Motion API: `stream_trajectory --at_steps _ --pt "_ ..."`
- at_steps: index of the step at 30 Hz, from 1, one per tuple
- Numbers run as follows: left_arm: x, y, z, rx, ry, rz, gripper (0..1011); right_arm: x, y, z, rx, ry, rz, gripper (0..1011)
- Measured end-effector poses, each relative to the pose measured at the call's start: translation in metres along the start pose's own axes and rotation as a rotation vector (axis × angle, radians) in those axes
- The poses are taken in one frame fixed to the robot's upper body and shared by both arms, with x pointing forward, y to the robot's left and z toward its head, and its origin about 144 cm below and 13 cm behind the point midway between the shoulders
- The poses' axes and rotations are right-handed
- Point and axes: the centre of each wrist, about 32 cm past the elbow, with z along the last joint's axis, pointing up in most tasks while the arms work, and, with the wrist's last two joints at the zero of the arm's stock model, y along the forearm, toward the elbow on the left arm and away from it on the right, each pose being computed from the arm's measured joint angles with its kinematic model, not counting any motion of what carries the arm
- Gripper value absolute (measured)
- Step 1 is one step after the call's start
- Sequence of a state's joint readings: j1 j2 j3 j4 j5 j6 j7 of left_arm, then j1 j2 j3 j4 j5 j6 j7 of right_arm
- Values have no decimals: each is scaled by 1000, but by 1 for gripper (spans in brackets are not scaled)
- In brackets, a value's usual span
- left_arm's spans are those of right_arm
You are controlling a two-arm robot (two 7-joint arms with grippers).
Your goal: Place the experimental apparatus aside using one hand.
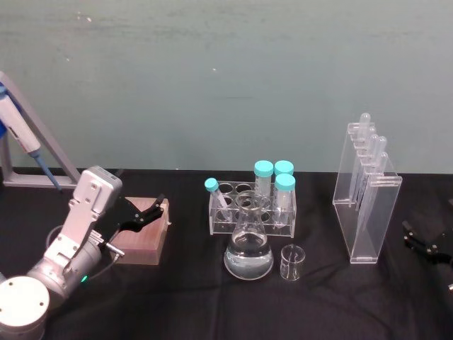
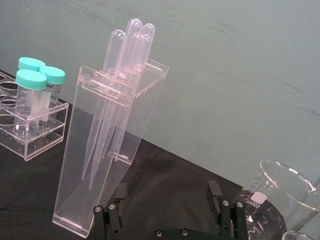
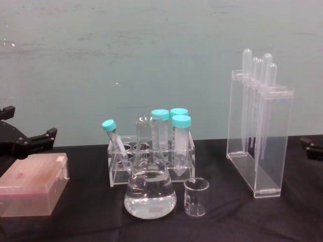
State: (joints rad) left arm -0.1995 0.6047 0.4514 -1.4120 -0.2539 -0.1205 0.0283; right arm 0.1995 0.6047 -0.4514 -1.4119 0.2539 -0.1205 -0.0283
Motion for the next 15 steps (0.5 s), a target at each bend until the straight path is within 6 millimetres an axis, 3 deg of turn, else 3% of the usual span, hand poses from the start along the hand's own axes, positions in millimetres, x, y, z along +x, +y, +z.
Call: stream_trajectory --at_steps 15 --pt "0 0 0 0 0 0 1000 0 0 0 0 0 0 1000"
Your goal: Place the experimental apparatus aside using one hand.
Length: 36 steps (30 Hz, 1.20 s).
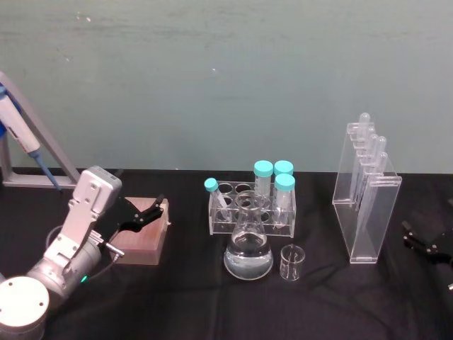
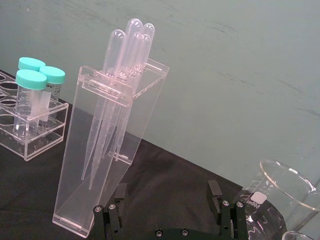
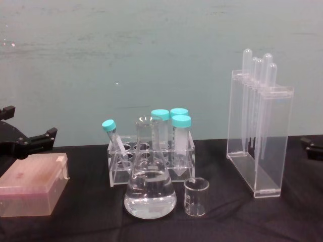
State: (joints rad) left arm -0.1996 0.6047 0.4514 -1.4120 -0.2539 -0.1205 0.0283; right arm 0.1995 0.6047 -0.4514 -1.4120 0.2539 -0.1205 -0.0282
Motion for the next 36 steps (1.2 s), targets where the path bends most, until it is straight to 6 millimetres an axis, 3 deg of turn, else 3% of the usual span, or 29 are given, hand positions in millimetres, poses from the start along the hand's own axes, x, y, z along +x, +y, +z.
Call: stream_trajectory --at_steps 36 --pt "0 0 0 0 0 0 1000 -1 -3 2 10 -18 -11 1000"
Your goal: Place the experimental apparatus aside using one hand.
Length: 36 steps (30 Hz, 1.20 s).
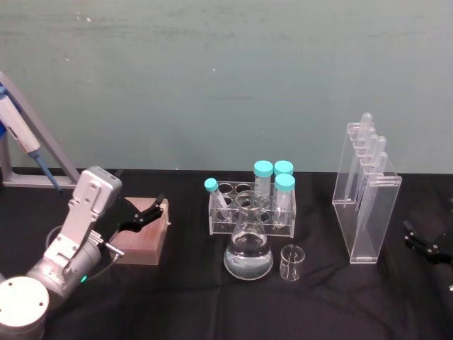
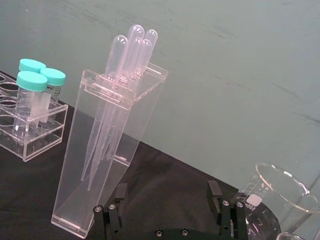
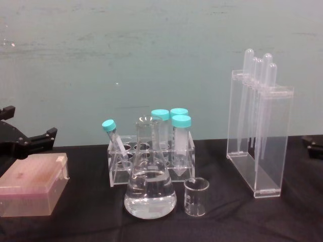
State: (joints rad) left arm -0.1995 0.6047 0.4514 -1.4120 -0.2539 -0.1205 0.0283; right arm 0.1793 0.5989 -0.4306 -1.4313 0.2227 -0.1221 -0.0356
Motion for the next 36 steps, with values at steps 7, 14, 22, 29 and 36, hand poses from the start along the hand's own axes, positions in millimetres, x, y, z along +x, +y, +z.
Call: stream_trajectory --at_steps 7,14,22,29,36 --pt "0 0 0 0 0 0 1000 -2 -6 3 6 1 -9 1000" --pt "0 0 0 0 0 0 1000 -4 -17 11 24 -2 -29 1000" --pt "0 0 0 0 0 0 1000 -10 -31 23 65 14 -33 1000" --pt "0 0 0 0 0 0 1000 -18 -34 32 113 36 -31 1000" --pt "0 0 0 0 0 0 1000 -28 -26 42 154 104 -27 1000"
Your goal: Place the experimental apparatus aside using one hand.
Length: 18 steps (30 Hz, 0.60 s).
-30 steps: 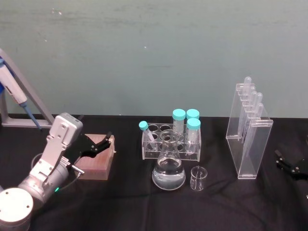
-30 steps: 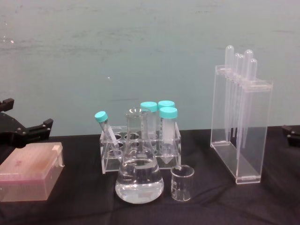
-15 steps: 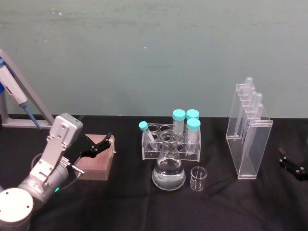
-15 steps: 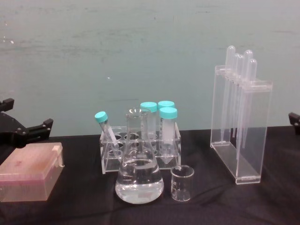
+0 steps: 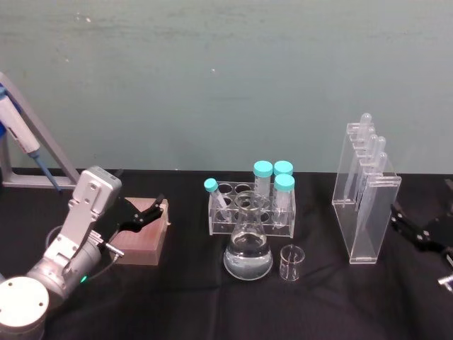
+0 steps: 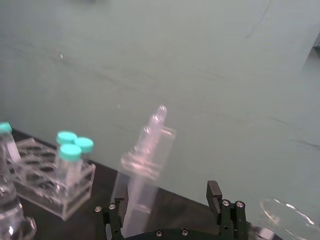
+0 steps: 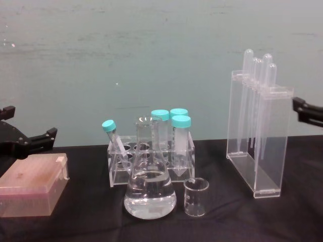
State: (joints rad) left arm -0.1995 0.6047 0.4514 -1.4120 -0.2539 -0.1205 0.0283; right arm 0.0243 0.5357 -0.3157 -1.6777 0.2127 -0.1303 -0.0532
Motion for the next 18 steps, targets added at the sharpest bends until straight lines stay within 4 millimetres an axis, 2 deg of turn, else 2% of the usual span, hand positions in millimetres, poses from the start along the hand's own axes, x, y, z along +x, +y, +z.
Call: stream_trajectory --at_steps 12,18 --pt "0 0 0 0 0 0 1000 -23 28 17 41 105 -30 1000" --pt "0 0 0 0 0 0 1000 -32 33 20 38 127 -51 1000"
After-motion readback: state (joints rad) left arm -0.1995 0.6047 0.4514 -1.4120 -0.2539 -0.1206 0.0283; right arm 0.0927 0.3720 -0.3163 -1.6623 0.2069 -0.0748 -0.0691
